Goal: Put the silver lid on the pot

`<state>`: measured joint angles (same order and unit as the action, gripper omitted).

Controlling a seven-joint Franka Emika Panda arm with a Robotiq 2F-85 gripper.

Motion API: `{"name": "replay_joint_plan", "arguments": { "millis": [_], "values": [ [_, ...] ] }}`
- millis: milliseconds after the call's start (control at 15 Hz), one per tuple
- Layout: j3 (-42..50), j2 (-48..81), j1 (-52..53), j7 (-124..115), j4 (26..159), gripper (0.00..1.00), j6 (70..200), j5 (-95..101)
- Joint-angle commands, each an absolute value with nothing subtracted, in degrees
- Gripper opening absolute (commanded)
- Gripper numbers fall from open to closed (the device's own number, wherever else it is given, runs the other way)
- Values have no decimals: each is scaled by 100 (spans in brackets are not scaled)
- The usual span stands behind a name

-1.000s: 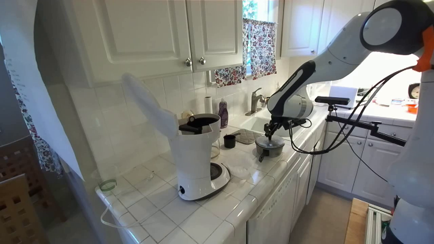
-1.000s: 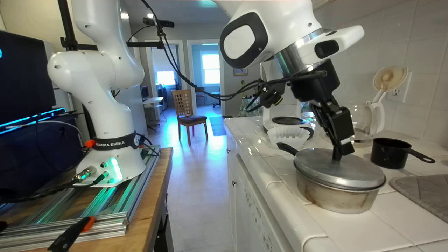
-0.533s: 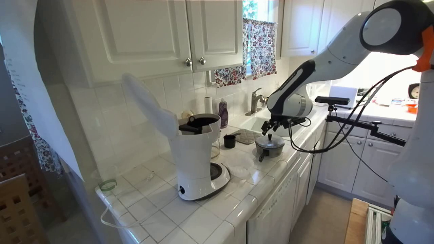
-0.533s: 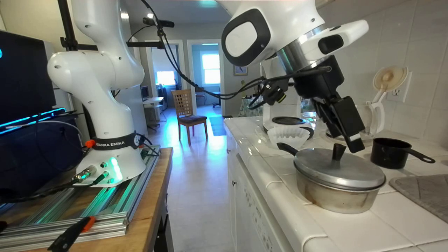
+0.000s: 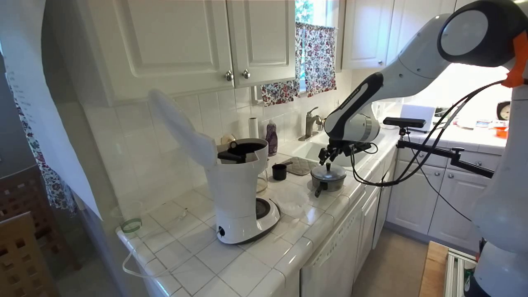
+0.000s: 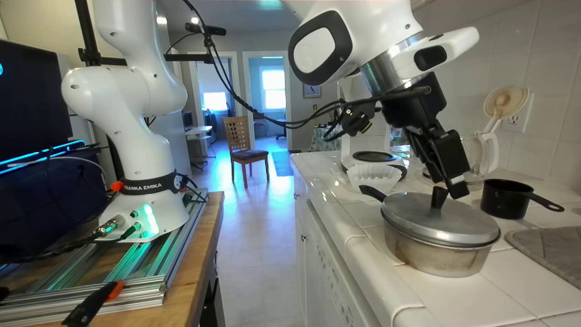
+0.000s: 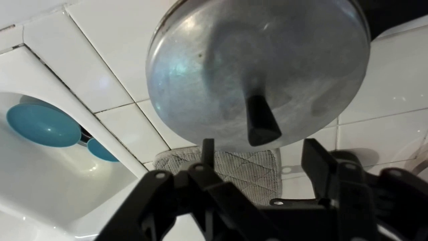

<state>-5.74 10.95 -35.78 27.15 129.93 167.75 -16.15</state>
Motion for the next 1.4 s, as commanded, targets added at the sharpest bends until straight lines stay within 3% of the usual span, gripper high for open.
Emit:
{"name": "replay_joint_plan", "arguments": {
  "millis": [0,333,467,1333],
  "values": [
    [-480,1180,-3512,2581,12860,38,16580,-1422],
    [-387,1206,-3456,2526,12821,2,16349,-1217],
    [-382,1205,-3452,2540,12802,6,16356,-1217],
    [-563,1160,-3555,2805,12974,6,17071,-1598]
  ]
}}
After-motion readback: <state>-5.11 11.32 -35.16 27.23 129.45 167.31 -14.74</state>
